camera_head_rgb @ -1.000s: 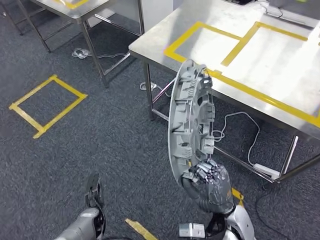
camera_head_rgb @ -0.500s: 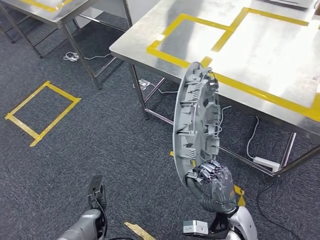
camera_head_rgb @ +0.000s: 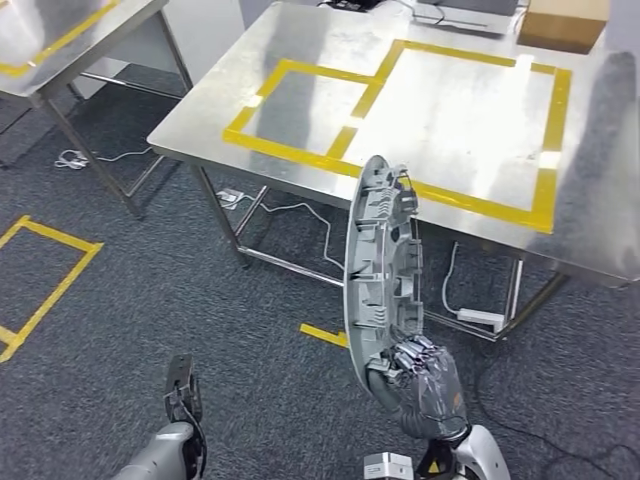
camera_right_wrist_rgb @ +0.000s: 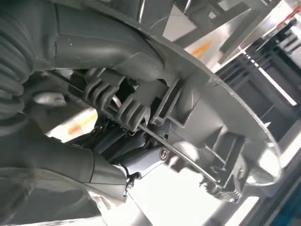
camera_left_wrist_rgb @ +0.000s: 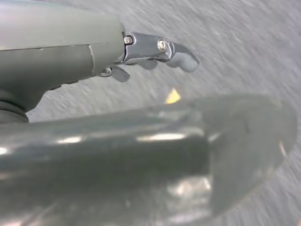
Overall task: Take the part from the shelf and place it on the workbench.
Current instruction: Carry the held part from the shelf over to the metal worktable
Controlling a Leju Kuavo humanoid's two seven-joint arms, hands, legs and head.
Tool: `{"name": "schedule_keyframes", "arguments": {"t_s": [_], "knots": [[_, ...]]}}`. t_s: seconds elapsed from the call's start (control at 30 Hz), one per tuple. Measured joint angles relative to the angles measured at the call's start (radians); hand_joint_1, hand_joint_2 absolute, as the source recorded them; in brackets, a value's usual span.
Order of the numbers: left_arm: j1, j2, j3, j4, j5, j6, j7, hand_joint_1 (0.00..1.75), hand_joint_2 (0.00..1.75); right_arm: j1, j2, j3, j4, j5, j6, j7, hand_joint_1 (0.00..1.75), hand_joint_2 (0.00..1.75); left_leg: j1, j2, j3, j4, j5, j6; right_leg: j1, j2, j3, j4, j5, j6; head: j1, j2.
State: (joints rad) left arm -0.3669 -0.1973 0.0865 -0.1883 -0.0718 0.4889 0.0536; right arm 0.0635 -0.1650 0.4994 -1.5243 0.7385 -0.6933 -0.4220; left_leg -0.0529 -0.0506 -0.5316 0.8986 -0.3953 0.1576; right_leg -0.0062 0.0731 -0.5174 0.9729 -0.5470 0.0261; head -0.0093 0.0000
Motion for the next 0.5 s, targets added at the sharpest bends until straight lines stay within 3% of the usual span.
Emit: {"name": "schedule_keyframes", "arguments": {"t_s": [0.03,0.07,0.1,0.13,0.17,0.23,0.27,0.3,0.33,0.37,0.4,0.43,0.5], "knots": [[-0.004,-0.002,0.000,0.000,-0.001,-0.001,-0.001,0.00,0.00,-0.004,0.000,-0.001,-0.001,-0.001,0.000,0.000,1.75,1.75,0.009,0.014,0.022,-0.028,-0.006,-0.014,0.004,-0.035,-0.018,0.044,-0.032,0.002,0.001,0.000],[-0.003,-0.006,-0.001,0.000,-0.001,-0.001,-0.001,0.00,0.00,-0.008,-0.001,0.000,-0.001,0.000,0.000,-0.001,1.75,1.75,0.016,0.028,0.036,-0.038,-0.015,-0.029,0.004,-0.053,-0.042,0.105,-0.064,0.007,0.004,0.000],[0.002,-0.008,-0.001,0.001,0.000,-0.001,0.000,0.00,0.00,-0.012,-0.001,0.000,-0.001,0.000,0.000,-0.001,1.75,1.75,0.024,0.043,0.044,-0.037,-0.023,-0.042,0.001,-0.059,-0.068,0.167,-0.083,0.016,0.004,0.000],[0.008,-0.008,-0.001,0.001,0.000,-0.001,0.001,0.00,0.00,-0.014,-0.001,-0.001,-0.001,0.000,0.000,-0.001,1.75,1.75,0.033,0.059,0.052,-0.033,-0.033,-0.057,-0.004,-0.061,-0.088,0.208,-0.081,0.028,0.004,0.000],[0.012,-0.009,-0.001,0.002,0.000,-0.001,0.001,0.00,0.00,-0.016,-0.002,-0.001,-0.001,0.000,0.000,-0.002,1.75,1.75,0.044,0.075,0.058,-0.026,-0.044,-0.073,-0.011,-0.064,-0.097,0.215,-0.055,0.044,0.004,0.000],[0.011,-0.009,-0.002,0.002,-0.002,-0.002,0.002,0.00,0.00,-0.017,-0.003,-0.002,-0.001,0.000,0.000,-0.002,1.75,1.75,0.067,0.098,0.061,0.006,-0.073,-0.110,-0.027,-0.090,-0.081,0.135,0.037,0.088,0.005,0.000],[0.009,-0.008,-0.002,0.002,-0.002,-0.003,0.002,0.00,0.00,-0.017,-0.003,-0.003,0.000,0.000,0.000,-0.003,1.75,1.75,0.073,0.106,0.057,0.024,-0.086,-0.127,-0.030,-0.113,-0.073,0.097,0.067,0.110,0.008,0.000],[0.007,-0.008,-0.002,0.002,-0.003,-0.004,0.002,0.00,0.00,-0.019,-0.003,-0.003,0.001,0.000,0.000,-0.003,1.75,1.75,0.073,0.112,0.048,0.050,-0.101,-0.142,-0.032,-0.139,-0.069,0.075,0.075,0.120,0.020,0.000],[0.008,-0.008,-0.002,0.002,-0.004,-0.004,0.002,0.00,0.00,-0.020,-0.003,-0.003,0.002,0.000,0.000,-0.004,1.75,1.75,0.067,0.115,0.034,0.079,-0.111,-0.150,-0.033,-0.154,-0.072,0.074,0.059,0.104,0.026,0.000],[0.010,-0.005,-0.003,0.002,-0.004,-0.003,0.002,0.00,0.00,-0.022,-0.003,-0.003,0.002,0.000,0.001,-0.005,1.75,1.75,0.060,0.118,0.019,0.105,-0.116,-0.154,-0.036,-0.158,-0.078,0.083,0.044,0.078,0.028,0.000],[0.013,-0.003,-0.003,0.002,-0.005,-0.002,0.003,0.00,0.00,-0.022,-0.003,-0.003,0.001,0.000,0.001,-0.006,1.75,1.75,0.055,0.121,0.005,0.131,-0.122,-0.157,-0.043,-0.151,-0.084,0.091,0.032,0.052,0.027,0.000],[0.012,0.000,-0.003,0.002,-0.006,-0.001,0.004,0.00,0.00,-0.021,-0.003,-0.004,0.001,0.001,0.001,-0.008,1.75,1.75,0.053,0.121,-0.004,0.147,-0.127,-0.160,-0.046,-0.136,-0.093,0.102,0.023,0.033,0.017,0.000],[-0.001,0.001,-0.003,0.002,-0.008,-0.001,0.004,0.00,0.00,-0.019,-0.003,-0.007,-0.002,0.011,0.000,-0.012,1.75,1.75,0.058,0.104,-0.020,0.191,-0.168,-0.165,-0.048,-0.110,-0.110,0.122,0.016,0.031,0.001,0.000]]}}
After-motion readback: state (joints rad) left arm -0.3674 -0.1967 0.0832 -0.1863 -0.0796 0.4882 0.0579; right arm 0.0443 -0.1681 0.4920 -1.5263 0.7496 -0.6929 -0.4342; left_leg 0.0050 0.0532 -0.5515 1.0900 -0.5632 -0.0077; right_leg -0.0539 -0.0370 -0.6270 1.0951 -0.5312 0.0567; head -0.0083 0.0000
